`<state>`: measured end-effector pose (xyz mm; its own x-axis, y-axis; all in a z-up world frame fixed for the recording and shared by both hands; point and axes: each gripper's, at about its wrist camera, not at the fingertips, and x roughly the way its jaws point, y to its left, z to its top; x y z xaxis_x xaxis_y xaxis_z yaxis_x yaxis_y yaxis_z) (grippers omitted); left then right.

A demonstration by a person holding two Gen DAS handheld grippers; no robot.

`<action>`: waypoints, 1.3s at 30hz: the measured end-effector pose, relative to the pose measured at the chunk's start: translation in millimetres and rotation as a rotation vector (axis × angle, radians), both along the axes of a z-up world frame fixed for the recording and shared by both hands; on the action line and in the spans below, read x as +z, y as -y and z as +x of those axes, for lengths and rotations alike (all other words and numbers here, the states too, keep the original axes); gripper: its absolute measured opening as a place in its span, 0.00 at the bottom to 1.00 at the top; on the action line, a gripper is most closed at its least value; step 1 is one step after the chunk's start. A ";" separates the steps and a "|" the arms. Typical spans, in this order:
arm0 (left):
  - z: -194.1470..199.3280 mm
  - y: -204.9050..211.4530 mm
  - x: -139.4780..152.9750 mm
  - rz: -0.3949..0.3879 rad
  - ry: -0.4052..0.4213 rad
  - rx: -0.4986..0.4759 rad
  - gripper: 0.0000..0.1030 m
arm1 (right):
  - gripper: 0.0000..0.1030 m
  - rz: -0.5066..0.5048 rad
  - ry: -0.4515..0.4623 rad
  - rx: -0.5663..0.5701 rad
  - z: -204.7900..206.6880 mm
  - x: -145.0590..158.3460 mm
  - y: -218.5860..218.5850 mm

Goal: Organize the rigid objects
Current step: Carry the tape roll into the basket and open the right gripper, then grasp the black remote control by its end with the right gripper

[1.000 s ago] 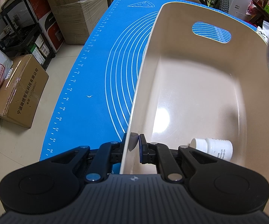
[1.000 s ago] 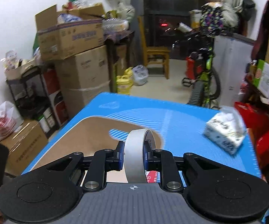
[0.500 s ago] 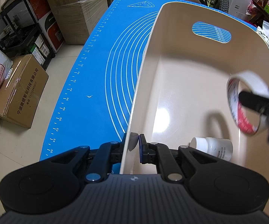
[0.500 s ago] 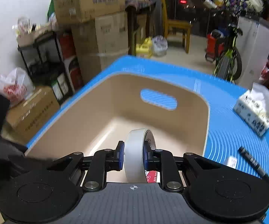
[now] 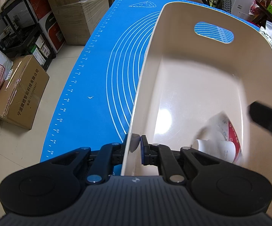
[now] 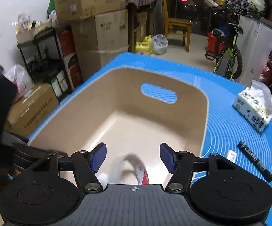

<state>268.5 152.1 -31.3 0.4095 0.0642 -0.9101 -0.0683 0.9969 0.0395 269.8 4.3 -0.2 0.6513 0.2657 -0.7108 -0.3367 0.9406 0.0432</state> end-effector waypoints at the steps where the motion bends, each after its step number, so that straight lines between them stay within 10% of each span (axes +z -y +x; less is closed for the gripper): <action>1: 0.1 0.0 0.0 -0.001 0.000 0.000 0.12 | 0.72 0.004 0.011 -0.007 -1.5 4.6 2.8; 15: 1.4 0.1 0.2 -0.003 -0.001 0.001 0.12 | 0.82 -0.025 0.052 -0.293 -37.9 29.2 104.9; 39: 1.5 0.0 0.0 -0.003 0.000 0.001 0.12 | 0.82 -0.132 -0.175 -0.598 -21.6 -76.9 168.8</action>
